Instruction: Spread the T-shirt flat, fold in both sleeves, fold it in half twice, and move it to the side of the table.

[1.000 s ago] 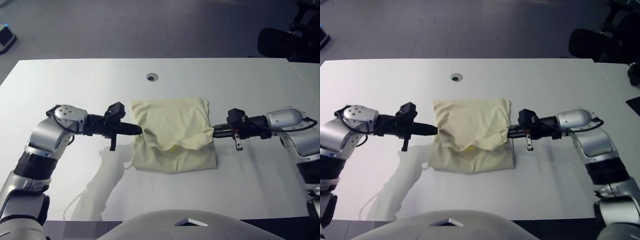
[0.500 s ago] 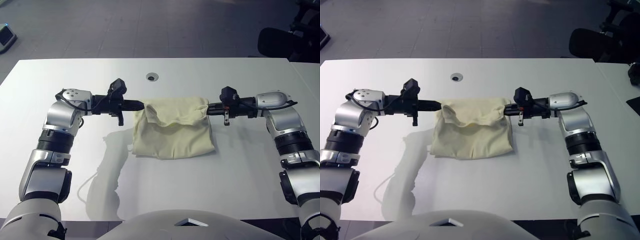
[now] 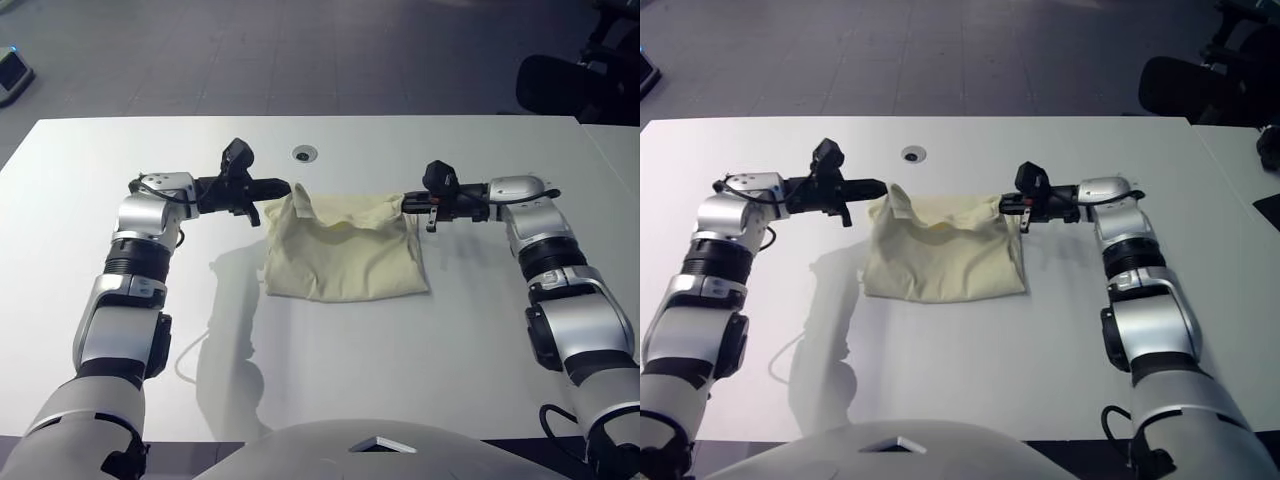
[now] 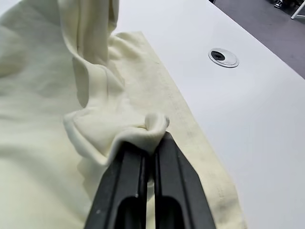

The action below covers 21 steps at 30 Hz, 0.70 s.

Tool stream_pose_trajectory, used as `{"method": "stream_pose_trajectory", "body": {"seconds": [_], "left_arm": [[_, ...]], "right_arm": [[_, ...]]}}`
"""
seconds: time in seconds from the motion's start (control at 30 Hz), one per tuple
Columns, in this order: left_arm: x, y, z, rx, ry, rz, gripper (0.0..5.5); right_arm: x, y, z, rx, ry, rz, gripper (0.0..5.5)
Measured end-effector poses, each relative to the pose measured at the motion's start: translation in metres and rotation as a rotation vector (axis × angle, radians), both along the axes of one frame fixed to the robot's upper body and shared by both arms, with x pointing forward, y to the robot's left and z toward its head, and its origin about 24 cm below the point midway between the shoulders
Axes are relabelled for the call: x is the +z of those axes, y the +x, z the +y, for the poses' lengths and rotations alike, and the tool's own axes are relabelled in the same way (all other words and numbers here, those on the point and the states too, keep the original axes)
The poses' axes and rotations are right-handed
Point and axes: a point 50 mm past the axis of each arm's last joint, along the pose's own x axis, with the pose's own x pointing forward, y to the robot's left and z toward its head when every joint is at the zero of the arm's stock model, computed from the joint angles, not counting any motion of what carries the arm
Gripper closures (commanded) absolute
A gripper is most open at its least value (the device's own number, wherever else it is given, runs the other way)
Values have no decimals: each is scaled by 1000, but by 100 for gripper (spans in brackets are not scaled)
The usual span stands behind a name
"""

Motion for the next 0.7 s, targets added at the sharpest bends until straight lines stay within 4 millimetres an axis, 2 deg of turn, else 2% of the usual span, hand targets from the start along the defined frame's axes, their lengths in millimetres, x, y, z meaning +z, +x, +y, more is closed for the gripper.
{"method": "stream_pose_trajectory", "body": {"seconds": [0.13,0.23,0.27,0.33,0.4,0.5,0.7], "left_arm": [[-7,6,3,59,-4,22,550],[-17,10,11,134,57,59,550],[-23,10,14,174,86,85,550],[-34,9,19,235,132,129,550],[-46,8,19,284,172,174,519],[-50,8,13,305,154,188,470],[-37,16,16,379,109,151,368]], "right_arm": [[-10,1,-1,-52,-3,31,549],[-18,7,-3,-168,-19,78,549],[-24,7,-5,-220,-33,106,514],[-34,7,-8,-309,-62,147,493],[-38,9,-8,-383,-57,157,462],[-38,10,-6,-429,-34,160,414],[-38,13,-11,-563,82,188,316]]}}
